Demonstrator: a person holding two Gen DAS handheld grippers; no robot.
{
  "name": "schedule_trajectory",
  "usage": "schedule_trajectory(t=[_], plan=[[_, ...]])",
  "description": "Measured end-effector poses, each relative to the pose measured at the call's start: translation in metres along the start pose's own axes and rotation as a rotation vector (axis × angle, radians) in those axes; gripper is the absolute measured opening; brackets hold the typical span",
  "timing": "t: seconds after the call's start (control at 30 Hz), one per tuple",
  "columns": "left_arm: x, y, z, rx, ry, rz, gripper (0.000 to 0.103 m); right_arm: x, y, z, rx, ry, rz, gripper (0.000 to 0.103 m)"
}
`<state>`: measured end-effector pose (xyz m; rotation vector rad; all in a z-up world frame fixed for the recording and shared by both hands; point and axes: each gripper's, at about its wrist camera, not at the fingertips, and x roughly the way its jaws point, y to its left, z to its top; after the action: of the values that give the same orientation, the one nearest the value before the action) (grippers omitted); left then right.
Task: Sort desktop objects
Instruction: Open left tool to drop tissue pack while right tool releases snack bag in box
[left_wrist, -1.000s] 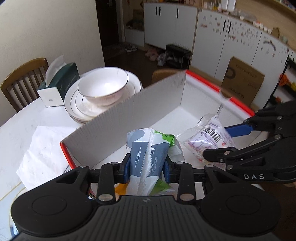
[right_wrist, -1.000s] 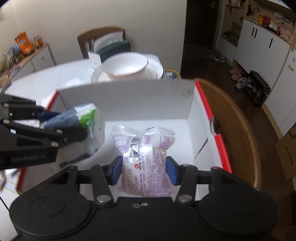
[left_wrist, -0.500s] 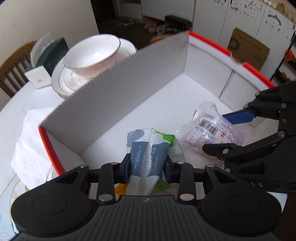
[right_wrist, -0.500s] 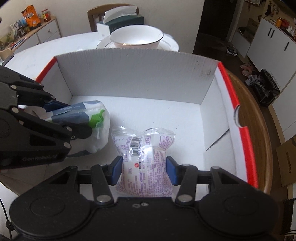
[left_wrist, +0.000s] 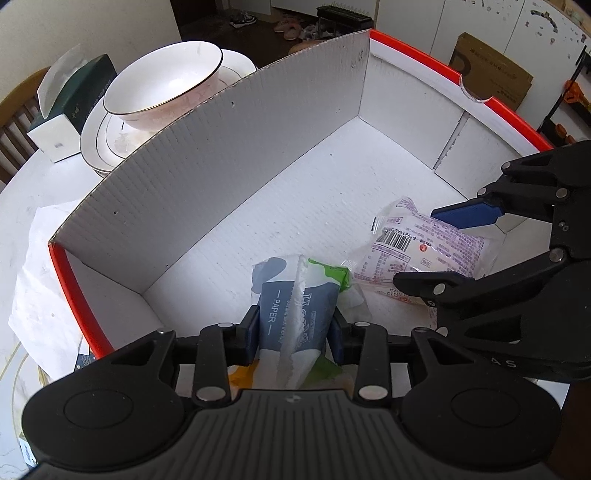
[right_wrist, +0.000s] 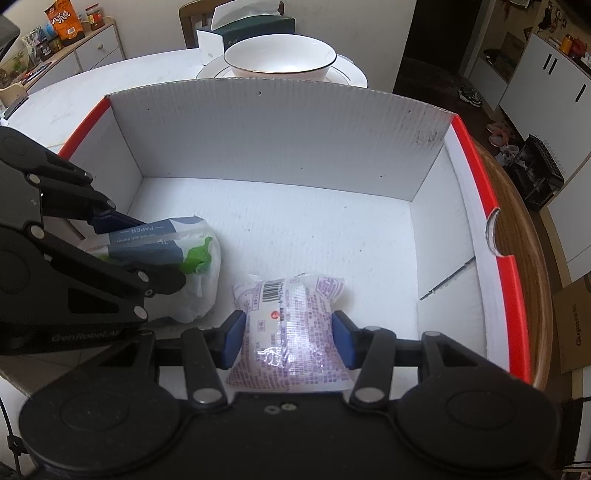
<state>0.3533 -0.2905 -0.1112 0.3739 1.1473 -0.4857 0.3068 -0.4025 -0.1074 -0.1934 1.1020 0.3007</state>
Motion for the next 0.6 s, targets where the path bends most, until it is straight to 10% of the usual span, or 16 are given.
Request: schedule_trajectory(t=[0.6], plan=[[-0.044,0.009,-0.009,-0.078,-0.131,-0.033,0.058,-0.041,-0.008,0.001,-0.028,-0.084,0.032,0.067]])
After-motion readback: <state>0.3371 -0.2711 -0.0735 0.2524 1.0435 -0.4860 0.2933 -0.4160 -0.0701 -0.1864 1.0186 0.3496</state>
